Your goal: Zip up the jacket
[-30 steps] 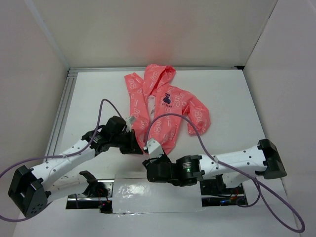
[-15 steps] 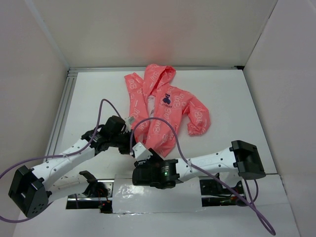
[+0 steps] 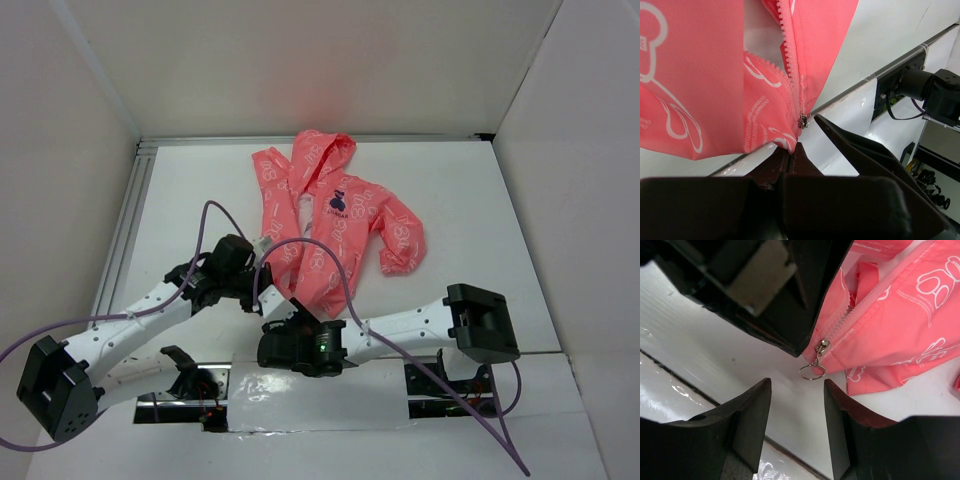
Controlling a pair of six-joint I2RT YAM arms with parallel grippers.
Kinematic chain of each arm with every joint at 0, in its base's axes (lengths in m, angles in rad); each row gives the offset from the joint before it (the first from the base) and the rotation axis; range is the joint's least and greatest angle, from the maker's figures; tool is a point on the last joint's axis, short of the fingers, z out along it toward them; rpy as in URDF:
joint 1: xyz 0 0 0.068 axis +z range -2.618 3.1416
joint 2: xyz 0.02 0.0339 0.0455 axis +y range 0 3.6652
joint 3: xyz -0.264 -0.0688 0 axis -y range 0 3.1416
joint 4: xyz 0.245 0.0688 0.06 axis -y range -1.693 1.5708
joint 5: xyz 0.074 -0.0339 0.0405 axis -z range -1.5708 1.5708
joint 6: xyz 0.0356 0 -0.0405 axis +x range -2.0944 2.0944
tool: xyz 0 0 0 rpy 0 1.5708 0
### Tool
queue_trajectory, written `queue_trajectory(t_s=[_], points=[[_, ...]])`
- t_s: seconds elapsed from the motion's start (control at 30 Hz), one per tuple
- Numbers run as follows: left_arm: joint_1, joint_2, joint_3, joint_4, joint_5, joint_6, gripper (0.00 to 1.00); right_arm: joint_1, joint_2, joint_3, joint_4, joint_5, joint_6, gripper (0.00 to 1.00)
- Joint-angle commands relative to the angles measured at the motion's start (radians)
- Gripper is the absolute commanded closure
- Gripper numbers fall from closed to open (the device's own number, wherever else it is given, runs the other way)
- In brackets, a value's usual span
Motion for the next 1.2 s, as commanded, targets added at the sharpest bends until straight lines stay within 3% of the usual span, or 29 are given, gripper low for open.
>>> queue_trajectory(t_s=[0.0, 0.3, 0.47, 0.6, 0.87, 0.97, 1.03, 1.17], points=[[0.003, -0.021, 0.006, -0.017, 0.040, 0.018, 1.00, -0.007, 0.014, 0.029, 0.061, 0.057, -0.005, 0.47], [0.003, -0.030, 0.006, -0.026, 0.040, 0.018, 1.00, -0.025, 0.055, 0.058, 0.036, 0.124, 0.017, 0.56], [0.003, -0.030, 0.006, -0.026, 0.031, 0.018, 1.00, -0.025, 0.042, 0.058, 0.027, 0.135, 0.026, 0.72], [0.003, -0.030, -0.003, -0.026, 0.021, 0.018, 1.00, -0.025, 0.015, 0.069, 0.016, 0.102, 0.026, 0.80], [0.003, -0.030, -0.003, -0.026, 0.012, 0.027, 1.00, -0.025, -0.044, 0.078, 0.016, 0.028, 0.008, 0.81], [0.003, -0.030, -0.003, -0.026, 0.012, 0.027, 1.00, -0.044, -0.067, 0.078, 0.025, -0.004, -0.006, 0.88], [0.003, -0.030, -0.003, -0.026, 0.012, 0.027, 1.00, -0.054, -0.067, 0.087, 0.025, -0.018, -0.015, 0.98], [0.003, -0.030, -0.003, -0.035, 0.012, 0.027, 1.00, -0.054, -0.067, 0.087, 0.025, -0.018, -0.015, 1.00]])
